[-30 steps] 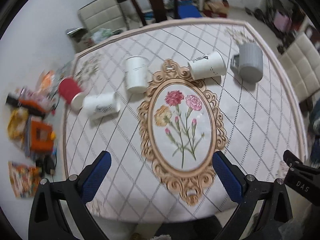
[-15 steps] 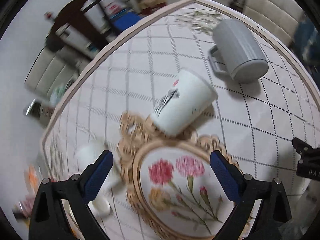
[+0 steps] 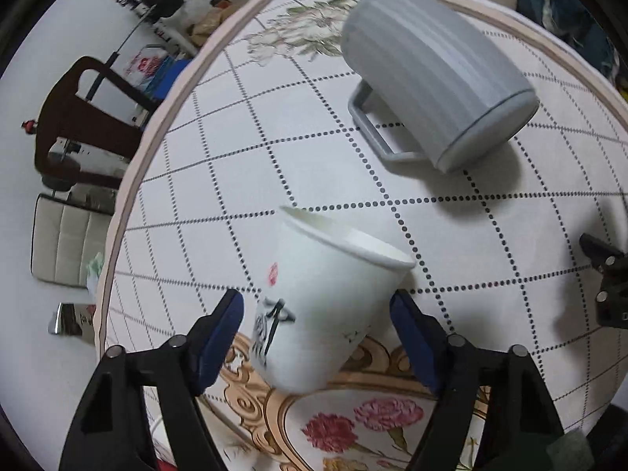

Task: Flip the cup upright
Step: 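Reach the left gripper toward the white calligraphy cup lying on its side, then close the left gripper around the white cup's body and lift it, then rotate the held white cup rim-up and carry it over the floral medallion, then grasp the white cup with the right gripper while the left gripper releases it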

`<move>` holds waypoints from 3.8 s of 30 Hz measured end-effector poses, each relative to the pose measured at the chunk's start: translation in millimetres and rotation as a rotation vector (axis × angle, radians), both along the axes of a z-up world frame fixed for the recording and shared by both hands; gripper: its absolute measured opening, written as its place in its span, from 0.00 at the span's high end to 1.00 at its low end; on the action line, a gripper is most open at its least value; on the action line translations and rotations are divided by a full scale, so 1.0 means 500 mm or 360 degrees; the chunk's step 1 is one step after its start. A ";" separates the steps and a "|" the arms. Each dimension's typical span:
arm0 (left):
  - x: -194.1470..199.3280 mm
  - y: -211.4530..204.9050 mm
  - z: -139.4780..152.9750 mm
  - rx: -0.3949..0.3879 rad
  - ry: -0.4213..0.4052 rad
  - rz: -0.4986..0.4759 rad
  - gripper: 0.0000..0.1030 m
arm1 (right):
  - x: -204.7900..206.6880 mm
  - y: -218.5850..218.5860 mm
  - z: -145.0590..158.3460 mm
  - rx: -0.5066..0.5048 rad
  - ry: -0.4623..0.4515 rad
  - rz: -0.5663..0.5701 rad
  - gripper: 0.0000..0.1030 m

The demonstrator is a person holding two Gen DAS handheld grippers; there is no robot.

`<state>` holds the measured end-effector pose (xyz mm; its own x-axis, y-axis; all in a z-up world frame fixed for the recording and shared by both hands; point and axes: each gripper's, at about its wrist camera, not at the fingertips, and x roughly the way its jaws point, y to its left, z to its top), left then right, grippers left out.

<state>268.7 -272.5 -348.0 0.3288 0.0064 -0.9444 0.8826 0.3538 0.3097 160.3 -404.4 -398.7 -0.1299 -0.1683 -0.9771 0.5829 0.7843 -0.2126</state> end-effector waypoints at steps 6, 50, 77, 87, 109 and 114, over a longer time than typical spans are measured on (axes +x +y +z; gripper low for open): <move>-0.007 -0.013 -0.017 0.0030 -0.0027 -0.0088 0.36 | -0.001 -0.016 -0.005 -0.0014 0.0011 -0.0017 0.00; -0.168 0.412 -0.016 -0.0487 0.0765 0.2016 0.37 | -0.068 0.143 0.052 -0.0007 -0.0017 0.0465 0.00; -0.160 0.399 -0.023 -0.0526 0.0638 0.1894 0.05 | -0.085 0.112 0.069 -0.0041 -0.0098 0.0341 0.00; -0.229 0.490 0.134 -0.0435 0.0079 0.1754 0.05 | -0.097 0.136 0.123 0.0070 -0.0337 0.0355 0.00; -0.289 0.690 0.036 -0.0257 -0.0044 0.1895 0.00 | -0.016 0.528 0.136 0.0312 -0.0223 0.0825 0.18; -0.281 0.695 0.021 -0.0257 -0.0005 0.1876 0.00 | -0.005 0.554 0.103 0.0351 -0.0156 0.0829 0.23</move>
